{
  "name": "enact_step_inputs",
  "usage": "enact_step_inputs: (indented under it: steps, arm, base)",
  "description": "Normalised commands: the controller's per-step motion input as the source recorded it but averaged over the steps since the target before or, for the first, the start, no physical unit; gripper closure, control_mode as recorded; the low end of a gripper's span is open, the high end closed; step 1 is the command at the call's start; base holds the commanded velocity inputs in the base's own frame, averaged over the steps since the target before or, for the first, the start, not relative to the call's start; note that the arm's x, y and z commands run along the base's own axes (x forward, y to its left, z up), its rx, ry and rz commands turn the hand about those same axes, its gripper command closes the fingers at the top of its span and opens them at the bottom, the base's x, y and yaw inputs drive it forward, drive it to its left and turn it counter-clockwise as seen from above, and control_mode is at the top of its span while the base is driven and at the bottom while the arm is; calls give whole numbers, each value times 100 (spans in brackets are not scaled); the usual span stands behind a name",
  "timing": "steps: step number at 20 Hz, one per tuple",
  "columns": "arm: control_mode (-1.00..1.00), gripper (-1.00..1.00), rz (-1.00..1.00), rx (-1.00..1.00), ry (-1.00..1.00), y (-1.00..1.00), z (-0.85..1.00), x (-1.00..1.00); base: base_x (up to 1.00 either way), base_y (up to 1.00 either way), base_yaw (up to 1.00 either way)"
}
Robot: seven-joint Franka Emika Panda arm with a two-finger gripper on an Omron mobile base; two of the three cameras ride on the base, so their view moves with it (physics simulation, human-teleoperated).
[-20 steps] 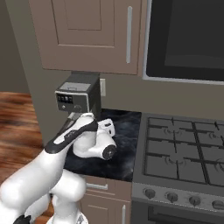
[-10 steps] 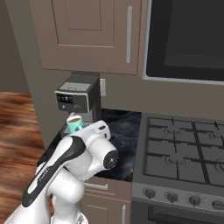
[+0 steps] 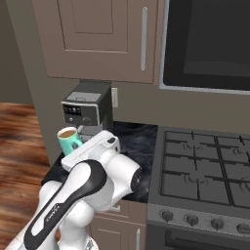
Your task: Pick up the brewed coffee from the coffee machine and place it next to the breakfast plate on the dining counter.
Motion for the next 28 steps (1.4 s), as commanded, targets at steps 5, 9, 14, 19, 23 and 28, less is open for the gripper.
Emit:
enact_step_inputs:
  steps: [5, 9, 14, 19, 23, 28]
  arm:
    - [-100, 100, 25, 8, 0, 3, 60, -17]
    - [-100, 100, 13, 1, 1, 1, 15, 0]
    - [-100, 100, 1, 0, 0, 0, 0, 0]
    - [-100, 100, 0, 0, 0, 0, 0, 0]
    - [100, 100, 0, 0, 0, 0, 0, -2]
    - [100, 100, 0, 0, 0, 0, 0, 0]
  base:
    - [0, 0, 0]
    - [0, 0, 0]
    - [0, 0, 0]
    - [0, 0, 0]
    - [-25, 7, 2]
    - [-81, 69, 16]
